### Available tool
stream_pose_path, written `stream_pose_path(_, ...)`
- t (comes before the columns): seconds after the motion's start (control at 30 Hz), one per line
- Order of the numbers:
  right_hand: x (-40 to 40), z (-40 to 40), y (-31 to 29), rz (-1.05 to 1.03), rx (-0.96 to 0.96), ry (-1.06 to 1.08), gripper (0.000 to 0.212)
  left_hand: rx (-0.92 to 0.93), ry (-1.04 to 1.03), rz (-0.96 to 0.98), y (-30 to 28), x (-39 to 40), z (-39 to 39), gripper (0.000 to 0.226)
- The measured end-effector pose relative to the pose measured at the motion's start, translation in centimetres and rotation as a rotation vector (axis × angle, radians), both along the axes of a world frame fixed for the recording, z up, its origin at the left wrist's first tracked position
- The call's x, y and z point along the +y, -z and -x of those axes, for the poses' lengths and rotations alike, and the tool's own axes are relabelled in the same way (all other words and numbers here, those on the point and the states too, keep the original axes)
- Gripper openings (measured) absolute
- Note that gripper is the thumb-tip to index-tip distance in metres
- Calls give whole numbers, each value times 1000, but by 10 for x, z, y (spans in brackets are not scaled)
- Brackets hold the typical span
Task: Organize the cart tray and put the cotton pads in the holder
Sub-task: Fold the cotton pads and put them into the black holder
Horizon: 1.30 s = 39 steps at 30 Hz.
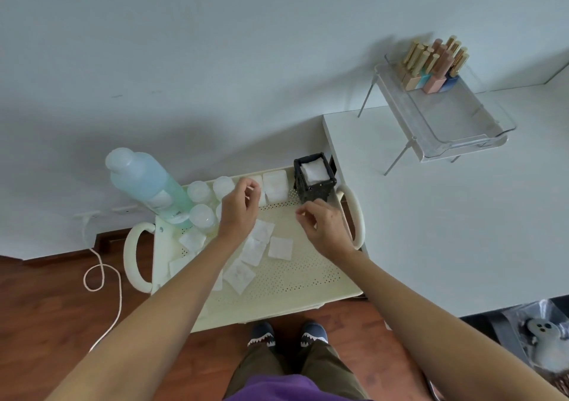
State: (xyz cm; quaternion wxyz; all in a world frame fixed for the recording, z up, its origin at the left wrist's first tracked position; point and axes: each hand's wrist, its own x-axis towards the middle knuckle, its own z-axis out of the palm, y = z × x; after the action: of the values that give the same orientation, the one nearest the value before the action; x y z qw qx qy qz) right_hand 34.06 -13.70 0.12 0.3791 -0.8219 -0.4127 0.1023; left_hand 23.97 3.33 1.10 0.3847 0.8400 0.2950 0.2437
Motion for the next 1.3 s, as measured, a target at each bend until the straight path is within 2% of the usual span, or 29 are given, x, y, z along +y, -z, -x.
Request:
stream_pose_path(0.13,2,19,31,267,153,-26,11,261,192,-82,36,-19,18,15)
stream_pose_path(0.2,6,25,43,363,186,-25,16,403,279,-121,51,-26,19,31)
stream_pose_path(0.3,14,32,54,456,191,-5,26,559,304,-130,63,-28,17,54)
stream_pose_path(0.37,19,35,60,527,197,14,36,631,322,-157,68,-25,16,59)
stream_pose_path(0.53,22,41,70,682,146,42,48,734,324,-283,76,-23,14,53)
stream_pose_path(0.7,19,40,71,669,187,86,32,763,342,-272,76,-24,11,31)
stream_pose_path(0.8,16,39,69,657,211,104,18,743,326,-209,71,-25,9,24)
stream_pose_path(0.9,10,38,65,611,243,130,2,613,276,-158,64,-27,8,13)
stream_pose_path(0.97,5,38,63,597,263,148,6,528,234,-137,57,-27,8,15)
stream_pose_path(1.13,-3,37,56,576,329,197,32,357,132,-2,35,-26,8,34)
stream_pose_path(1.3,-6,25,36,412,460,316,27,155,85,25,11,-23,5,23)
